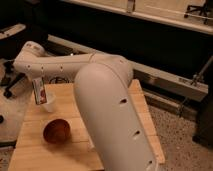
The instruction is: Place the eraser in the ceramic cup
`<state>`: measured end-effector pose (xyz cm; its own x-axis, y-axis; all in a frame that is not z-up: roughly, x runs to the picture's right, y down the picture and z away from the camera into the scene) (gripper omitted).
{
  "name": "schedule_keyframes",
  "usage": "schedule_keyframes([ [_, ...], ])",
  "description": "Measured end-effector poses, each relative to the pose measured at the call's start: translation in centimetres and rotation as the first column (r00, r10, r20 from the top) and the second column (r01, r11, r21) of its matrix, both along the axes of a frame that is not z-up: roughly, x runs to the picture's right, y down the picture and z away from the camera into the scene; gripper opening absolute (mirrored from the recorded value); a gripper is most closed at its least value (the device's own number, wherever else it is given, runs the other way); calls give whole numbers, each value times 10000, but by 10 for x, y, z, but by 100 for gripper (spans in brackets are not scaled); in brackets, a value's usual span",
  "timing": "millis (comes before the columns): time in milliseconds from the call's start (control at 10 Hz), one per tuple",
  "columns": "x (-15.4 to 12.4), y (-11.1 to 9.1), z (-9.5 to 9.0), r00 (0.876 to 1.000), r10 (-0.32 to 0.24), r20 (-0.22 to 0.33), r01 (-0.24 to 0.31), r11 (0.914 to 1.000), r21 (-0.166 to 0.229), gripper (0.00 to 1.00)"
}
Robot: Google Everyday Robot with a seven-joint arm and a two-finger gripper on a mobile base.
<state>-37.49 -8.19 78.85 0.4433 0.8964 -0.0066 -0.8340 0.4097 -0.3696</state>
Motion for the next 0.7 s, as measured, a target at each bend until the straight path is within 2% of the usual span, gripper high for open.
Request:
schedule_keyframes([
  [400,17,-16,6,9995,306,-84,-308,9994,-175,0],
  [700,19,-25,10,9991,426,-53,-427,9990,-97,0],
])
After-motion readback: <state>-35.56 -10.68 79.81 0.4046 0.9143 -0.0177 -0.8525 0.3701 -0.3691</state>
